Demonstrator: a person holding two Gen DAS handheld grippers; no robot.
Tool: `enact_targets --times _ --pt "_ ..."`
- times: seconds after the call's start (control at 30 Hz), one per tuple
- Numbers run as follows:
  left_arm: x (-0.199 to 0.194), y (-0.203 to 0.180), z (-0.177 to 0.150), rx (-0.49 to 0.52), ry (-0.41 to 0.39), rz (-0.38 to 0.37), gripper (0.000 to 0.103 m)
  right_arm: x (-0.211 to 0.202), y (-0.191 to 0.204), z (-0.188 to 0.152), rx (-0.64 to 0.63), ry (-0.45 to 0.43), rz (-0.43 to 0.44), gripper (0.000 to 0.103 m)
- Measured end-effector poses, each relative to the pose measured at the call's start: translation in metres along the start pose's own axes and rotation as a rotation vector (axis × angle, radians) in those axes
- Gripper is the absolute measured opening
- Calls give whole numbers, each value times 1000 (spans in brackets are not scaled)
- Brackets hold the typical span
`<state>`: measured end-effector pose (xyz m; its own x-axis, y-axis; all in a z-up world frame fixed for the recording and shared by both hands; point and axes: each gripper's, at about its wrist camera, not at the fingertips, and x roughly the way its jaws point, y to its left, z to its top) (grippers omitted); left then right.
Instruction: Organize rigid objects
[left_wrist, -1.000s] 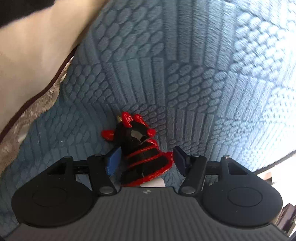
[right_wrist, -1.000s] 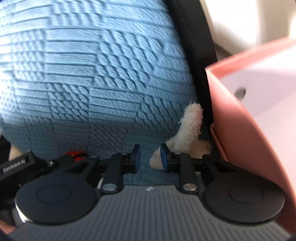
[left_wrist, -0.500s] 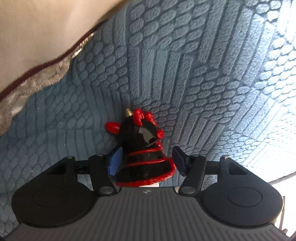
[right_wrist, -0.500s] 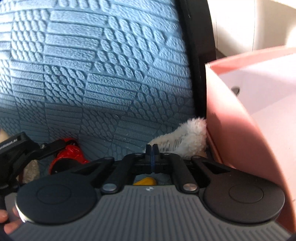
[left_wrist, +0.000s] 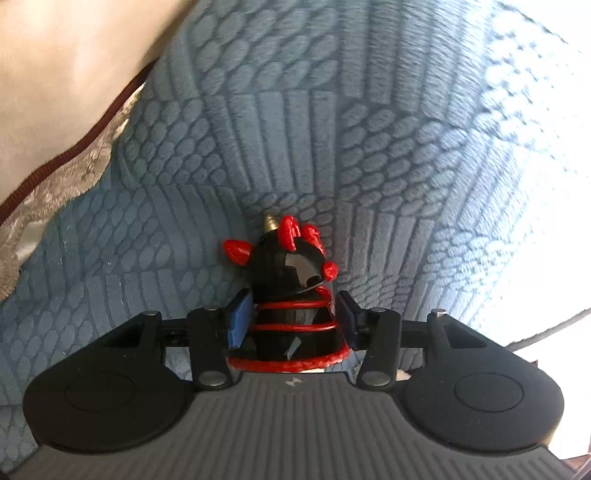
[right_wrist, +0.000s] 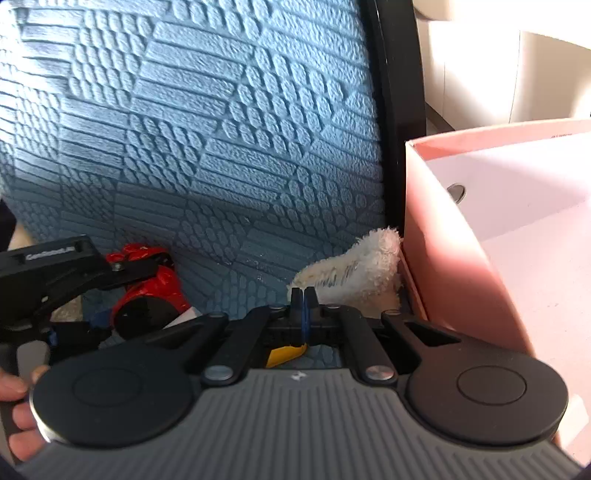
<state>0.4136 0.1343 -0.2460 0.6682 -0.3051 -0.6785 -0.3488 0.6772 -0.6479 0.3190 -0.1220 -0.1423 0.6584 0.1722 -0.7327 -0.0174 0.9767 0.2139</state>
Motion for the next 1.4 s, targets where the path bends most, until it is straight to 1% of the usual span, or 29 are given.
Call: enact_targets --times 0.07,0.23,0.27,0.37,0.4,0.43,0.57,0.63,0.67,0.73,0.77,0.8,0.87,0.97,1.03,1.07,1.1,1.17,1.33,1.37,1.4 --pt "-1 -6 -2 31 -6 2 51 -6 0 -3 11 0 -3 3" --pt "-11 -13 -8 65 -32 1 51 -23 0 -11 -5 -13 3 3" --pt "-13 -14 -10 71 -38 3 50 -25 -7 -6 -3 -14 7 3" --pt "-24 -17 -15 69 -45 -7 49 -32 -11 -7 20 -18 11 3" --pt "-28 -18 -19 72 -46 -11 49 -34 -14 -6 30 -21 17 3" --pt "-42 -12 -22 81 -49 -13 49 -32 -14 -5 41 -25 23 3" --pt "-53 -18 -29 130 -61 6 49 -29 -21 -2 95 -29 79 6" --pt "-52 -24 -27 158 -70 23 49 -23 -21 0 113 -32 104 7" --pt "-52 -25 -28 163 -73 27 49 -20 -22 1 119 -26 114 9" --pt "-53 -27 -27 161 -74 26 49 -16 -22 2 139 -11 112 22" --pt "-56 -29 -27 160 -75 26 49 -14 -22 2 147 -7 110 36" --pt "-57 -30 -27 158 -77 29 49 -12 -22 2 153 -3 108 40" --pt "-57 -26 -21 153 -82 31 49 -7 -22 0 161 15 95 40" --pt "-67 -31 -17 152 -88 27 49 12 -20 -1 187 22 83 40" --pt "-75 -32 -20 154 -90 27 49 21 -17 -1 170 16 47 40" --pt "-80 -31 -17 153 -90 27 49 26 -15 -2 156 21 36 38" --pt "-81 -31 -17 152 -89 29 49 31 -14 -2 153 30 25 38" --pt "-83 -29 -15 146 -86 31 49 39 -15 -3 176 40 16 38" --pt "-78 -28 -11 138 -89 37 49 50 -26 -2 226 -8 -24 38" --pt "-79 -28 -11 139 -90 38 49 51 -28 -1 235 -19 -16 38" --pt "-78 -29 -11 141 -91 39 49 49 -30 0 242 -27 -11 34"
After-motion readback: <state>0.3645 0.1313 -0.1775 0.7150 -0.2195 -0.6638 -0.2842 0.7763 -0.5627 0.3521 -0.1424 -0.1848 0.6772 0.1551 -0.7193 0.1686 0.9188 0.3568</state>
